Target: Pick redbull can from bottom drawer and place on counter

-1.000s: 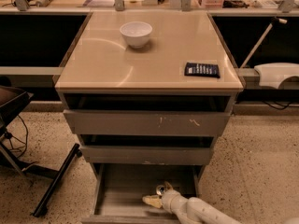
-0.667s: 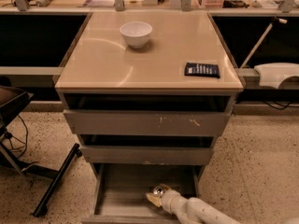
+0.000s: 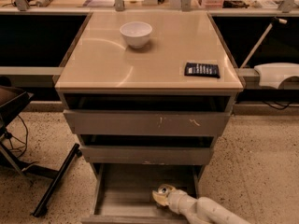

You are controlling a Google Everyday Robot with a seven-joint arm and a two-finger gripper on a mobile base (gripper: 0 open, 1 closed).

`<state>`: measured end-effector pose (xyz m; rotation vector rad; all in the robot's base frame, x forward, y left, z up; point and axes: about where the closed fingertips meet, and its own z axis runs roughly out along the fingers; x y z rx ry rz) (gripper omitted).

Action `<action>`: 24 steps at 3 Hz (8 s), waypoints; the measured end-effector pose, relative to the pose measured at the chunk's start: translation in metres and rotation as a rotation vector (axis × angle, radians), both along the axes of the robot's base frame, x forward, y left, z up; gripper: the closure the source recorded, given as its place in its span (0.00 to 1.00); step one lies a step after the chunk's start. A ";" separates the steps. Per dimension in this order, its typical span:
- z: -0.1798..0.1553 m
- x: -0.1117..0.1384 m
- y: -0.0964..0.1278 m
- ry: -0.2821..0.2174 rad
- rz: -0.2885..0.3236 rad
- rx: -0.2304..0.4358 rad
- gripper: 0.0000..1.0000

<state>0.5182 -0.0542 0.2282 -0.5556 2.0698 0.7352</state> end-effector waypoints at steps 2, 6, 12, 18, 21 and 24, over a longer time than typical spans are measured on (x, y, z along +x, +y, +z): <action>0.181 -0.024 -0.076 -0.238 -0.050 0.100 1.00; 0.336 -0.036 -0.203 -0.390 -0.239 0.034 1.00; 0.727 0.027 -0.166 -0.762 -0.258 -0.262 1.00; 0.677 0.215 0.045 -0.474 0.136 0.049 1.00; 0.677 0.215 0.045 -0.474 0.136 0.049 0.36; 0.677 0.215 0.045 -0.474 0.137 0.050 0.00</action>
Offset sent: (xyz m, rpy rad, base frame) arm -0.0739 -0.2608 0.2940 0.1106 -0.3783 -0.3779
